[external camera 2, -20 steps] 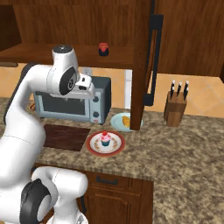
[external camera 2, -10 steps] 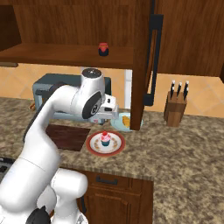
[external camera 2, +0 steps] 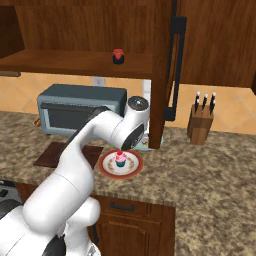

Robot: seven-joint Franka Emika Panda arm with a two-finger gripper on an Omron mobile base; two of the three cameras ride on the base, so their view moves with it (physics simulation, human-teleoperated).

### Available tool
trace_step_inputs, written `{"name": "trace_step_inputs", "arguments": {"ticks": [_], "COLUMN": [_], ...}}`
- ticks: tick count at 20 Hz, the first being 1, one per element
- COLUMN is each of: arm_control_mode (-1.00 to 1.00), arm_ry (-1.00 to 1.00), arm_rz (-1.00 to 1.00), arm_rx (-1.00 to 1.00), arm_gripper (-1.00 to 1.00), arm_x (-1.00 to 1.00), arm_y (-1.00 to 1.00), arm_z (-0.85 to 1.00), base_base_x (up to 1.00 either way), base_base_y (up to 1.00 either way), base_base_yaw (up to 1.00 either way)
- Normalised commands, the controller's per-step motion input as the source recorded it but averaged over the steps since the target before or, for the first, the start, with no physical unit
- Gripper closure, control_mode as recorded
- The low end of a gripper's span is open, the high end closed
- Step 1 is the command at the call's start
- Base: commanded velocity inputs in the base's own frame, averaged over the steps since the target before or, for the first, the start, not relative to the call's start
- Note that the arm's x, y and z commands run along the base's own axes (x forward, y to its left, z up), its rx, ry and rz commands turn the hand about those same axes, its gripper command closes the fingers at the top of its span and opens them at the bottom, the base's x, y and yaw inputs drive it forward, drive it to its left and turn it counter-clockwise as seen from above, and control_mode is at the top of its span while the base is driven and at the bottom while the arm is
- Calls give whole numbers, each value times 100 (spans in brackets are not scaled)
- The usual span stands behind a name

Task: From the different types of pastries on the counter, select a croissant and place it on the cutting board. Then retrieve a jar of jam from the cabinet and place it alongside the croissant on the cutting board.

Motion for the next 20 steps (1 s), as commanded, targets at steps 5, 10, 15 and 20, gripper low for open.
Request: {"name": "trace_step_inputs", "arguments": {"ticks": [5, 10, 15, 20], "arm_control_mode": [-100, -100, -100, -100], "arm_ry": [4, 3, 0, 0], "arm_rz": [0, 0, 0, 0], "arm_rx": [-2, -6, -3, -3], "arm_gripper": [-100, -100, -100, -100], "arm_x": [38, 98, 96, 83], "arm_y": [0, 1, 0, 0], "arm_z": [-10, -21, -21, -34], "base_base_x": [0, 0, 0, 0], "base_base_y": [0, 0, 0, 0], "base_base_yaw": [0, 0, 0, 0]}}
